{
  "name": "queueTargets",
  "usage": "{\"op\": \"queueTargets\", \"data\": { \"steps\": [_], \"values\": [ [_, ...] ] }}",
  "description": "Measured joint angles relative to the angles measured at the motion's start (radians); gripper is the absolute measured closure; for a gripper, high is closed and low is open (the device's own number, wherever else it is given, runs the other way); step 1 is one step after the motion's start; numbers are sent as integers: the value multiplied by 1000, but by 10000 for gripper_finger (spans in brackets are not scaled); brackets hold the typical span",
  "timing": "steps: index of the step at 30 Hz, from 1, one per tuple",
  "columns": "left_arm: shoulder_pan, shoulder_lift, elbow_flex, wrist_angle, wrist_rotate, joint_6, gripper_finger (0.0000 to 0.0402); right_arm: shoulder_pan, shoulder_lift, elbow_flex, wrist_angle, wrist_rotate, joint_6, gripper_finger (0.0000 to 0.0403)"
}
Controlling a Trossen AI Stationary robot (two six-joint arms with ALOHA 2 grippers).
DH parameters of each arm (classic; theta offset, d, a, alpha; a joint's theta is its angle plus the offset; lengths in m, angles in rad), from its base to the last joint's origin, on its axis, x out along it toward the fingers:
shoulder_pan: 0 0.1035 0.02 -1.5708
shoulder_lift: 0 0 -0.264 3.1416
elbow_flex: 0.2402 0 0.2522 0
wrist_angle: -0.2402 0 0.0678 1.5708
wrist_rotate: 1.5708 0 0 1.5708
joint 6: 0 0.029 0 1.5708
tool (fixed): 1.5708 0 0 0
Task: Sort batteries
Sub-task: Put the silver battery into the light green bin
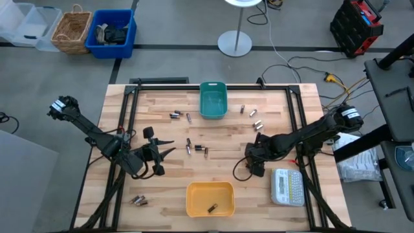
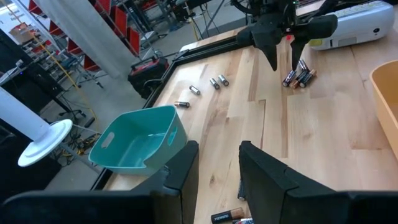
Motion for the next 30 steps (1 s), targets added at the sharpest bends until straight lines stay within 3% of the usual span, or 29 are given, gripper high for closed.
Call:
{"op": "queueTargets", "data": {
  "steps": [24,30],
  "values": [
    [0,0,0,0,0,0,306,0,123,3,13,1,-8,209],
    [0,0,0,0,0,0,306,0,113,0,13,0,-8,229]
  ]
}}
